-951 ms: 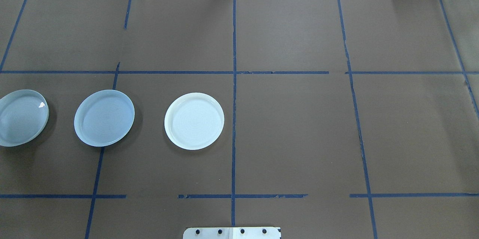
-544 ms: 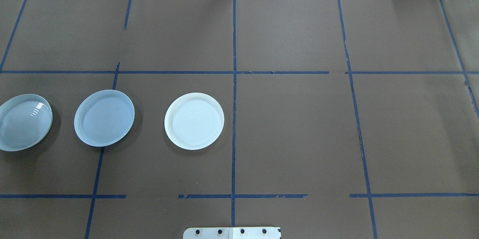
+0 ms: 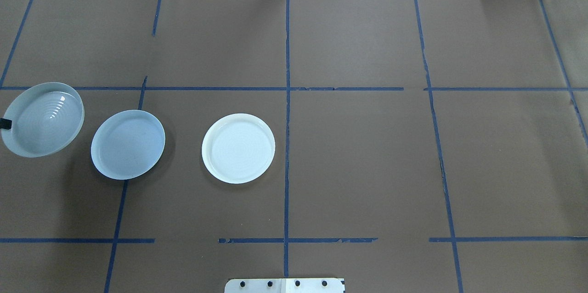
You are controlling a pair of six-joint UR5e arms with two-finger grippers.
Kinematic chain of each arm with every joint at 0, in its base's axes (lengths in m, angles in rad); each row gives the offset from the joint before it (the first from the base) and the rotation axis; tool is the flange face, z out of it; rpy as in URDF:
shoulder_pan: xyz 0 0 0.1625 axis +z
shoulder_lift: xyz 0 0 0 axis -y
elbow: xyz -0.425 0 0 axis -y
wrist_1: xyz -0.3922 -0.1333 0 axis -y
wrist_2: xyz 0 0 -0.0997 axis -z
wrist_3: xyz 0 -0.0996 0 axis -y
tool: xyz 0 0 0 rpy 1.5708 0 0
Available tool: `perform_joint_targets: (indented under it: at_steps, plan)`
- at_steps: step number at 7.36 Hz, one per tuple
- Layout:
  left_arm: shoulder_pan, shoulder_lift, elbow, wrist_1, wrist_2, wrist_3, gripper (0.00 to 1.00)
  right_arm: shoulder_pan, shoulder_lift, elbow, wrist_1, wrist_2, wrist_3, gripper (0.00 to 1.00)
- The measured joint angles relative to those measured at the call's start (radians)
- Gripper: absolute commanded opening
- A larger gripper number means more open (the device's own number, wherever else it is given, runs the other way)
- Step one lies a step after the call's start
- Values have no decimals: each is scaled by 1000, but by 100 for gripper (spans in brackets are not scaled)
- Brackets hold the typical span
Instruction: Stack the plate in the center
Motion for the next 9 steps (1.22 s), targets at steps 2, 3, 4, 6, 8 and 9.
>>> perform_joint_targets:
  at_steps: [2, 3, 4, 6, 8, 9]
  plan:
    - [138, -27, -42, -4, 93, -181, 0, 0, 0, 0, 0, 0, 0, 100]
    - [187, -44, -48, -5, 119, -239, 27, 1, 0, 0, 0, 0, 0, 100]
    - [216, -56, -50, -5, 132, -269, 99, 0, 0, 0, 0, 0, 0, 100]
    - [239, -73, -56, -5, 164, -287, 100, 0, 0, 0, 0, 0, 0, 100]
    - [246, -108, -112, 1, 150, -318, 100, 0, 0, 0, 0, 0, 0, 100]
    - [265, -135, -153, 6, 136, -367, 100, 0, 0, 0, 0, 0, 0, 100]
